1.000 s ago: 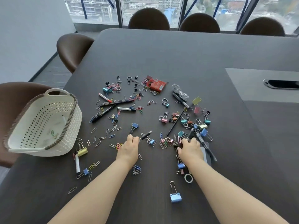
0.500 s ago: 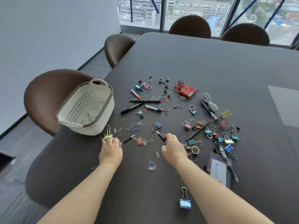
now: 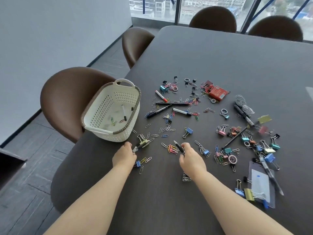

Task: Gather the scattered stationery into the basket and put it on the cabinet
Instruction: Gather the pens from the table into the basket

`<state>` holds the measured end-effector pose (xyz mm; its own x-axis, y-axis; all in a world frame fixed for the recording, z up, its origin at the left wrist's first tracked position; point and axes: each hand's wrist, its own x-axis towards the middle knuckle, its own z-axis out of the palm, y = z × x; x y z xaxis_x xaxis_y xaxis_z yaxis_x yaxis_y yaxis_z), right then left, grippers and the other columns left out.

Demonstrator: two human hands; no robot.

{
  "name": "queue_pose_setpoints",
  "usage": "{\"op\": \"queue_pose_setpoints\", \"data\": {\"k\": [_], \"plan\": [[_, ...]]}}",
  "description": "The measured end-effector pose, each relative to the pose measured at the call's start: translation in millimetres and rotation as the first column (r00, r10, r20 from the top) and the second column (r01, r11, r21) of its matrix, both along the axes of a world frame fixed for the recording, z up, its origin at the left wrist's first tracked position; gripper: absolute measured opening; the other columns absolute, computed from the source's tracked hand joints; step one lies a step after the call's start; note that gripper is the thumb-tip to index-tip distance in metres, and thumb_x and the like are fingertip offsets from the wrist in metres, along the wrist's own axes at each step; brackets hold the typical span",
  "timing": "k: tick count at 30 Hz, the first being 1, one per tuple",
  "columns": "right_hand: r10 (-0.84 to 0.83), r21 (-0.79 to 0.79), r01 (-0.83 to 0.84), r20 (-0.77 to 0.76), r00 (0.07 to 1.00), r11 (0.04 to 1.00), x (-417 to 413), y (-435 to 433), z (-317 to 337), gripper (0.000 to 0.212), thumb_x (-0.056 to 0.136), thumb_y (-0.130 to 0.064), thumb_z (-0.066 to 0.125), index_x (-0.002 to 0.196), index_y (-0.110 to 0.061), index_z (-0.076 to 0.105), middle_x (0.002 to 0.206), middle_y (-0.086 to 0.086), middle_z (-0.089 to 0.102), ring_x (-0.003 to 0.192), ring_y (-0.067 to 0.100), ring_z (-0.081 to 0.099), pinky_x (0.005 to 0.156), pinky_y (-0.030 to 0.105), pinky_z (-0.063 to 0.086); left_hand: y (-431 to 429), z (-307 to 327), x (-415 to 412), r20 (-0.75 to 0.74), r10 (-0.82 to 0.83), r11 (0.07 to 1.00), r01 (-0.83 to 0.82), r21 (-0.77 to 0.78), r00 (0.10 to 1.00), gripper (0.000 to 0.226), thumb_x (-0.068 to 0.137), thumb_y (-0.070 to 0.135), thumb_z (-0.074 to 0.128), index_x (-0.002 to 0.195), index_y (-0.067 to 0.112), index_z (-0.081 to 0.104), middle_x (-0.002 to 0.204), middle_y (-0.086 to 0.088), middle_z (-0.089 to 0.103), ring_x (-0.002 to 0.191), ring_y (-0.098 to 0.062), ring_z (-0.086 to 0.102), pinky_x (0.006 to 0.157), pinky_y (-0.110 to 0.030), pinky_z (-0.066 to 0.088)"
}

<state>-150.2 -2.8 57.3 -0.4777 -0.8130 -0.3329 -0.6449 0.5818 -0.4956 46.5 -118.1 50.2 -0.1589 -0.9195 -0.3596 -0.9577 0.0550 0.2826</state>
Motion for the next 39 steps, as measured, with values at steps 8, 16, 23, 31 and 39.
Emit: {"op": "queue_pose_setpoints", "data": {"k": [8, 16, 23, 31, 39], "plan": [[-0.144, -0.007, 0.144, -0.039, 0.989, 0.990, -27, 22, 1, 0.020, 0.094, -0.019, 0.039, 0.113, -0.016, 0.045, 0.099, 0.013, 0.065, 0.090, 0.034, 0.059, 0.071, 0.036, 0.043, 25, 5, -41, -0.111, -0.223, 0.972, 0.213, -0.096, 0.968, 0.018, 0.095, 0.023, 0.038, 0.104, 0.008, 0.045, 0.114, -0.008, 0.053, 0.096, -0.033, 0.057, 0.075, -0.036, 0.040], [-0.424, -0.078, 0.420, -0.056, 0.904, 0.904, -104, 97, 8, 0.020, 0.096, -0.020, 0.037, 0.110, -0.009, 0.046, 0.103, 0.014, 0.057, 0.095, 0.036, 0.055, 0.072, 0.037, 0.039, 45, 8, -152, -0.132, -0.448, 0.894, 0.445, -0.054, 0.884, 0.021, 0.094, 0.009, 0.035, 0.114, 0.008, 0.039, 0.114, -0.015, 0.057, 0.101, -0.036, 0.056, 0.077, -0.036, 0.040], [-0.478, 0.076, 0.496, -0.170, 0.861, 0.865, -180, 163, 5, 0.024, 0.093, -0.023, 0.043, 0.113, -0.011, 0.051, 0.114, 0.010, 0.053, 0.100, 0.030, 0.055, 0.077, 0.033, 0.042, 77, 11, -242, -0.152, -0.558, 0.829, 0.552, -0.082, 0.816, 0.020, 0.093, 0.022, 0.043, 0.107, 0.012, 0.055, 0.109, -0.010, 0.054, 0.100, -0.031, 0.056, 0.082, -0.037, 0.044], [-0.374, 0.087, 0.395, -0.190, 0.908, 0.915, -226, 152, -6, 0.026, 0.089, -0.032, 0.054, 0.108, -0.015, 0.053, 0.112, 0.004, 0.057, 0.106, 0.025, 0.053, 0.081, 0.032, 0.044, 86, 7, -316, -0.168, -0.565, 0.825, 0.557, -0.098, 0.808, 0.033, 0.091, 0.032, 0.052, 0.116, 0.010, 0.055, 0.117, -0.007, 0.050, 0.106, -0.029, 0.054, 0.088, -0.035, 0.044], [-0.322, 0.117, 0.337, -0.132, 0.938, 0.934, -245, 140, -8, 0.010, 0.085, -0.028, 0.049, 0.084, -0.020, 0.043, 0.092, 0.001, 0.058, 0.076, 0.020, 0.047, 0.065, 0.027, 0.035, 84, -7, -354, -0.073, -0.569, 0.822, 0.569, -0.029, 0.819, 0.035, 0.089, 0.040, 0.055, 0.111, 0.014, 0.053, 0.115, -0.004, 0.054, 0.107, -0.024, 0.053, 0.084, -0.034, 0.045]]}}
